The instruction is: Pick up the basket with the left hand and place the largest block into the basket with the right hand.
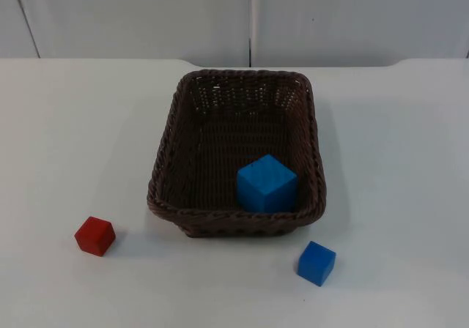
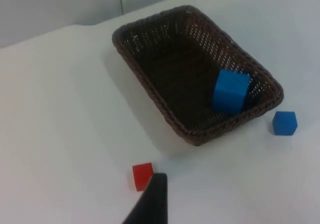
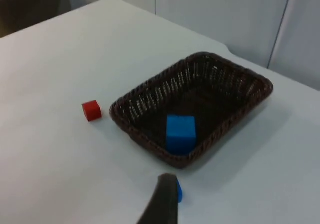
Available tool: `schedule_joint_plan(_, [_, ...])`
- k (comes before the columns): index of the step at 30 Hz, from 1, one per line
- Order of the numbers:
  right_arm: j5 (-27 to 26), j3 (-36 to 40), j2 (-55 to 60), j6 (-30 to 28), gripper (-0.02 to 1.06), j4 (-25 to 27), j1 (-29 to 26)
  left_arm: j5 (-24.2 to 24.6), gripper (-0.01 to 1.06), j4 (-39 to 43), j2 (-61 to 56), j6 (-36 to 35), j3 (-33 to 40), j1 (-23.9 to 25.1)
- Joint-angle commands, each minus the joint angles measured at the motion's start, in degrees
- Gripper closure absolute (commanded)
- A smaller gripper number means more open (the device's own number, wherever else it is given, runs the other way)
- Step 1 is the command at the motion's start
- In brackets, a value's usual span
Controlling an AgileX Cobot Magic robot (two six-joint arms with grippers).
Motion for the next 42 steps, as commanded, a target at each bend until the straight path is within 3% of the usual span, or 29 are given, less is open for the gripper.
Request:
schedule_joint_plan(1, [3.52,0.41,-3.01,-0.23,0.29,-0.12,-0.04,1.89,0.16,-0.02,-3.06,0.15,0.47,-0.35])
schedule_joint_plan(10, [8.87,0.41,-17.03,-0.23,0.29,1.19,-0.04,7.39,0.16,-1.21,-13.04,0.15,0.45,-0.35])
schedule_joint_plan(15, [14.3,0.8,-17.03,-0.23,0.29,1.76,0.69,9.85,0.16,-3.4,-16.88,0.15,1.59,-0.35])
schedule_joint_plan(20, [15.53,3.04,-17.03,-0.77,0.29,2.31,0.69,11.07,0.16,-3.53,-16.88,0.15,3.68,-0.35])
schedule_joint_plan(27, [18.34,4.42,-17.03,-1.18,0.29,2.64,0.69,9.45,0.16,-3.4,-16.88,0.32,5.93,-0.35])
schedule_joint_plan(42, [18.34,4.42,-17.03,-1.18,0.29,2.64,0.69,9.56,0.16,-3.5,-16.88,1.8,5.94,-0.35])
